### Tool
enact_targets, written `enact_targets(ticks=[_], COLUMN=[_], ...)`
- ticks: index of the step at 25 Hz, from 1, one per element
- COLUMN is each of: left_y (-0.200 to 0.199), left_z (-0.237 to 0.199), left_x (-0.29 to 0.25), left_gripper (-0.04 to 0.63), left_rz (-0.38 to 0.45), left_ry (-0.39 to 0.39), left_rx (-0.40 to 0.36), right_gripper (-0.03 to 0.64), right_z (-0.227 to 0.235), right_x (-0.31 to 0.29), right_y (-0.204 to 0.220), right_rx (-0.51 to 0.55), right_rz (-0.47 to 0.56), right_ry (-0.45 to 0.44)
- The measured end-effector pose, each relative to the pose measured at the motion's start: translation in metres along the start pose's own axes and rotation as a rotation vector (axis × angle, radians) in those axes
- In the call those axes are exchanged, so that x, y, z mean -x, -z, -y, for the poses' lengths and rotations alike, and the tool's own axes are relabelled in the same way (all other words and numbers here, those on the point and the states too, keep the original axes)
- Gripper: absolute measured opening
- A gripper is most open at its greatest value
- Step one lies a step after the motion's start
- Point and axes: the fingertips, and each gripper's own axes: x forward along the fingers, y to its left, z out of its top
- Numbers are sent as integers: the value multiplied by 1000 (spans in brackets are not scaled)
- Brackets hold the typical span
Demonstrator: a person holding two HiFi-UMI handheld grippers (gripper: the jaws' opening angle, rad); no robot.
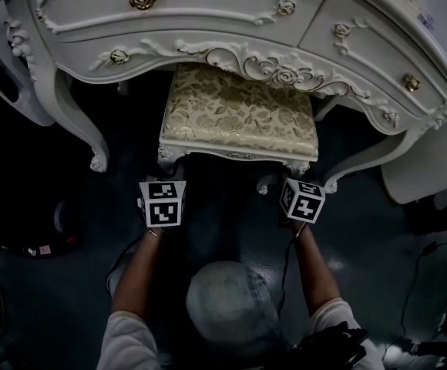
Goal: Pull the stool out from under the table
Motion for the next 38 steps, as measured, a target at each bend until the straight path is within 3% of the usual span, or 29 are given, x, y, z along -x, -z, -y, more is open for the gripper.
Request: enact_targets(ticks=[11,17,22,38], left_y=[8,14,18,27], left_z=[2,8,6,11], left_x=[16,43,39,65], left_gripper=[232,232,232,232], left_rz=[-9,-59,-25,-23], left_ry=[2,13,10,18], left_rx=[3,12,5,-5], right_gripper=[253,253,253,253], right_z=[-5,-8,-9,-13], right_x=[19,45,40,65], right_y=[9,19,21,31], right_rx=[-7,-13,-12,-17], right_rz=[3,-38,-8,5], right_ry=[-3,-8,-10,-31])
